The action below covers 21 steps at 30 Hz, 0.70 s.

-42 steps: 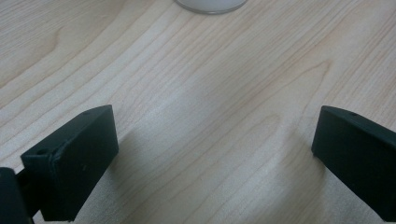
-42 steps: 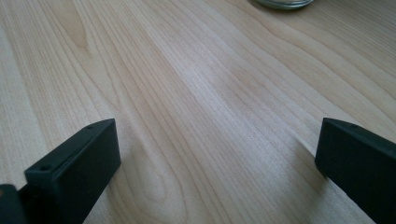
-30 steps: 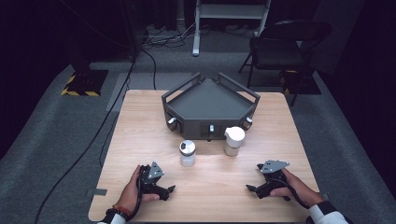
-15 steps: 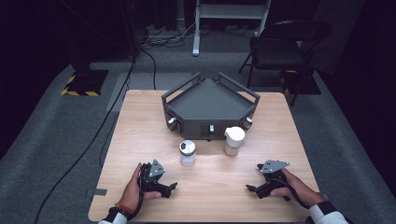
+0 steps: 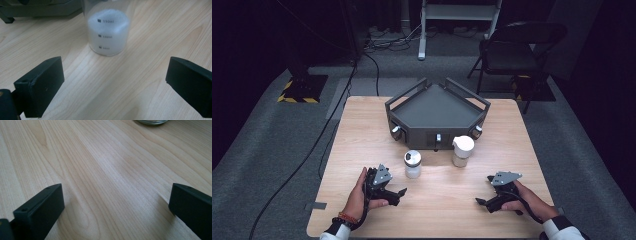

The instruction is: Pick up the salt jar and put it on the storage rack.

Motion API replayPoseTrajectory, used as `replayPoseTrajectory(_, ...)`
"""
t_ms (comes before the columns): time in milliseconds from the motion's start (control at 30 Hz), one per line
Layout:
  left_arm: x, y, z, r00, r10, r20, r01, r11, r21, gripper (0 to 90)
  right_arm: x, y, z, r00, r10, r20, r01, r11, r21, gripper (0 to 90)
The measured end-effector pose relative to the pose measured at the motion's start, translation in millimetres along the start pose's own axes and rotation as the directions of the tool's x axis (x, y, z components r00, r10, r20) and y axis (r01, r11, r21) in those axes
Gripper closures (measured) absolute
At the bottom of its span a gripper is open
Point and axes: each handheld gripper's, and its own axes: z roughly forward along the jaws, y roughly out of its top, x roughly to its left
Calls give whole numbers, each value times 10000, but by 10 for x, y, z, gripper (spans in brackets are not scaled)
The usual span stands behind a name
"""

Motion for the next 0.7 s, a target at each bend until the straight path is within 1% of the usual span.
replayPoseTrajectory(33,10,9,0,10000,29,11,-29,10000,-34,13,0,0,0,10000,0,-1,0,10000,1,0)
replayPoseTrajectory(100,34,18,1,9999,-69,81,70,9998,-176,13,0,0,0,10000,0,0,0,10000,-1,0)
replayPoseTrajectory(167,57,31,8,9999,-85,117,89,9995,-312,12,0,0,0,10000,2,0,-2,10000,0,0)
replayPoseTrajectory(333,85,85,33,9998,-99,149,106,9989,-452,12,-1,0,0,10000,1,-2,-1,10000,-2,0)
replayPoseTrajectory(367,91,100,39,9998,-43,170,51,9989,-457,12,0,0,0,10000,-1,-1,1,10000,-3,0)
replayPoseTrajectory(533,106,175,80,9998,-14,211,26,9982,-594,11,0,0,0,10000,1,-1,-1,10000,-2,0)
replayPoseTrajectory(633,111,227,109,9997,106,227,-91,9978,-650,11,0,0,0,10000,-1,-1,1,10000,-1,0)
replayPoseTrajectory(700,118,252,131,9996,70,256,-51,9973,-729,11,-1,0,0,10000,0,-2,0,10000,-1,0)
